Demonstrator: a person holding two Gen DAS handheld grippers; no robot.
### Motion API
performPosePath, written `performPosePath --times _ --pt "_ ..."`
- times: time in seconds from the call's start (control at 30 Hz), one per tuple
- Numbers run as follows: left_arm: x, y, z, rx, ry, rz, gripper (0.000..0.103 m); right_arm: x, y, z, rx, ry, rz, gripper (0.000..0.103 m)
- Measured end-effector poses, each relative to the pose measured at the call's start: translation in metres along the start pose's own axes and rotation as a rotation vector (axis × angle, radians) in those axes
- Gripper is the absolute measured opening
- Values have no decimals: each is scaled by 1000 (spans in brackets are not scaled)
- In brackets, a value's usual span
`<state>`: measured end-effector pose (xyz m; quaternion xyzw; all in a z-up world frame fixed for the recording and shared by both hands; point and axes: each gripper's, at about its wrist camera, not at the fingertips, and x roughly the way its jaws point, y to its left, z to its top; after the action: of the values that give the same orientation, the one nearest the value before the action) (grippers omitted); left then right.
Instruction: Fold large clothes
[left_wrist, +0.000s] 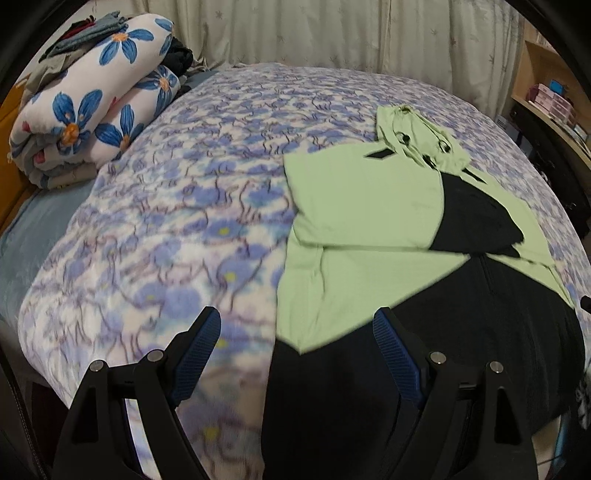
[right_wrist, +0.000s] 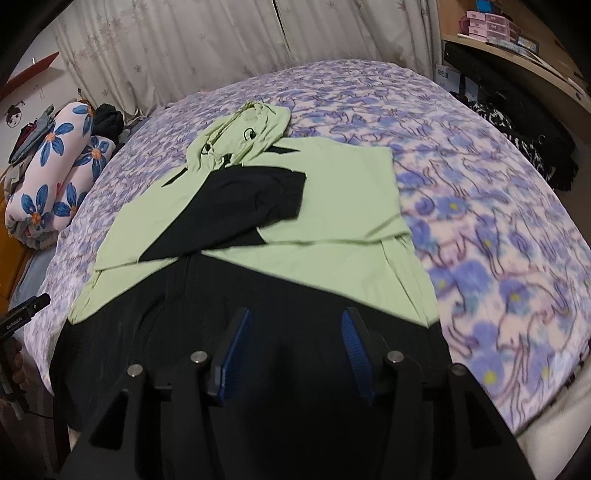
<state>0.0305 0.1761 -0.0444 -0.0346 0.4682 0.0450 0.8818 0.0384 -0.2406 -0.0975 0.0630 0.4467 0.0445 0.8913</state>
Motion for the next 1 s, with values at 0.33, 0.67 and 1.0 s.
performPosePath --times 0.33,0.67,1.0 --pt "5 15 -73 -17 86 -76 83 -30 -37 -48 45 24 -55 52" --pt "11 11 -104 35 96 -98 89 -26 -92 -94 124 94 -142 52" --pt "20 17 -107 4 120 -152 92 -10 -109 -108 146 100 -43 52"
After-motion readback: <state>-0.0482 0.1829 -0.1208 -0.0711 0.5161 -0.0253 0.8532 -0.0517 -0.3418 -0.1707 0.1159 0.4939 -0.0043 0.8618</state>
